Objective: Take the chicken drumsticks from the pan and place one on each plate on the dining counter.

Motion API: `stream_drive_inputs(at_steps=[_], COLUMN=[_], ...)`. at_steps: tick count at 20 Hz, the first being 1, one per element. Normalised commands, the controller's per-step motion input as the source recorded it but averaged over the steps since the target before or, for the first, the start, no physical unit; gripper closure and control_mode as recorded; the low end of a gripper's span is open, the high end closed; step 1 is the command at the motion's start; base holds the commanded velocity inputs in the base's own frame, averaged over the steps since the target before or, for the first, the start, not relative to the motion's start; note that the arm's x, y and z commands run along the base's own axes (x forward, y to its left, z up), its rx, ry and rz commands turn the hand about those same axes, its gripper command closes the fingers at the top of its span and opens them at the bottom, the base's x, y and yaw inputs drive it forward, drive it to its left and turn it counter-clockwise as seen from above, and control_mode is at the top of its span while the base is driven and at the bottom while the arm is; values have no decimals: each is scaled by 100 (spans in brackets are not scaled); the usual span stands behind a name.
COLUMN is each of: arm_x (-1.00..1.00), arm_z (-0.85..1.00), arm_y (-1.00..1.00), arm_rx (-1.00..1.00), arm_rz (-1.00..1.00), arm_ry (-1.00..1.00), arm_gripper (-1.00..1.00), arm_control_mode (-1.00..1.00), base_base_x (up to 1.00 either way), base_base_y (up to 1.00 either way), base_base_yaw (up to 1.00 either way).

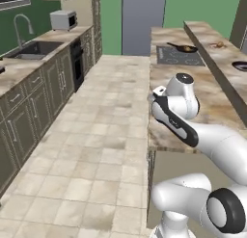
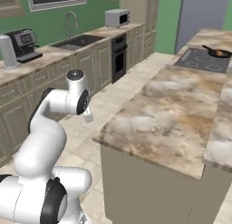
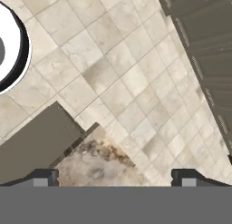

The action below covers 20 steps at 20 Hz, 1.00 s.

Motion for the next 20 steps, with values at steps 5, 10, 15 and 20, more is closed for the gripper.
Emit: stream_drive_inputs(at_steps=[5, 10, 15, 20], arm_x=[0, 0, 0, 0], arm_z=[0, 0, 0, 0], arm_y=[0, 0, 0, 0], arm_rx=[0, 0, 0, 0], arm_rz=[0, 0, 0, 0], arm_ry=[0, 0, 0, 0], arm_gripper=[-100, -100, -100, -100], arm_control_mode=[100, 100, 100, 100], base_base_x=[25, 38, 62, 85], base_base_y=[100, 100, 100, 100], base_base_yaw=[-47, -61, -62, -54])
